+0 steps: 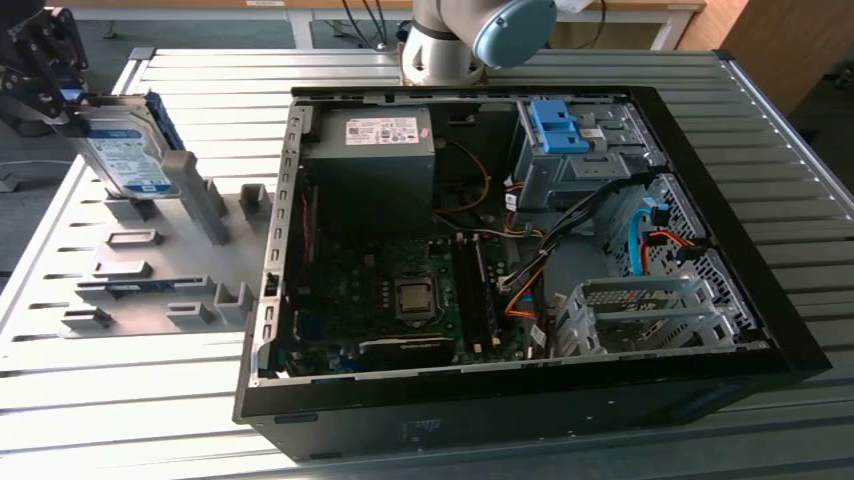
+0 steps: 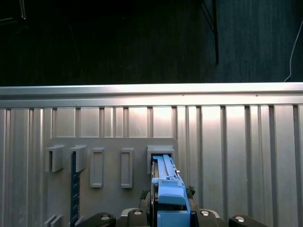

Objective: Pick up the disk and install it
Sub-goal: 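Pick up the disk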

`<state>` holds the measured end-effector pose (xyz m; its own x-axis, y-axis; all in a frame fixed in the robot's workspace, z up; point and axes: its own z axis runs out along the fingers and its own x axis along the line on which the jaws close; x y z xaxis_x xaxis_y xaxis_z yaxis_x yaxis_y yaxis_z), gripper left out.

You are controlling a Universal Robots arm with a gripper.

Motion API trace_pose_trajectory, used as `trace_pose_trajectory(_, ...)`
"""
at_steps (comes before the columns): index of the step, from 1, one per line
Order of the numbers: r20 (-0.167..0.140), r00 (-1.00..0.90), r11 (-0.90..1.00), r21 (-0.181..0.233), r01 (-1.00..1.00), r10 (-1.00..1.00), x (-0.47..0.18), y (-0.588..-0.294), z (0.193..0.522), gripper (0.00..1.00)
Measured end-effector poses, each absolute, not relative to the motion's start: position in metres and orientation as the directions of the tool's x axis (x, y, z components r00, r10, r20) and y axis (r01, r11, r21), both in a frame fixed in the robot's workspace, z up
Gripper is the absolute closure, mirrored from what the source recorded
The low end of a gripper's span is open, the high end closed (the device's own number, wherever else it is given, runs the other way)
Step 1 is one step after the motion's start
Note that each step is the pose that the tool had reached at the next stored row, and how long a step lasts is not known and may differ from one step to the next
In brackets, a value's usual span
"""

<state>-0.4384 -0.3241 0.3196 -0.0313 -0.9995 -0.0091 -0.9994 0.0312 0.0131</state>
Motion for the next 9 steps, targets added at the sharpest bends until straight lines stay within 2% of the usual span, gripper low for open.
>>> trace_pose_trajectory(9, -0.009, -0.031, 0.031, 0.013, -0.999, -0.999, -0.4384, -0.3241, 0.3209, 0.64)
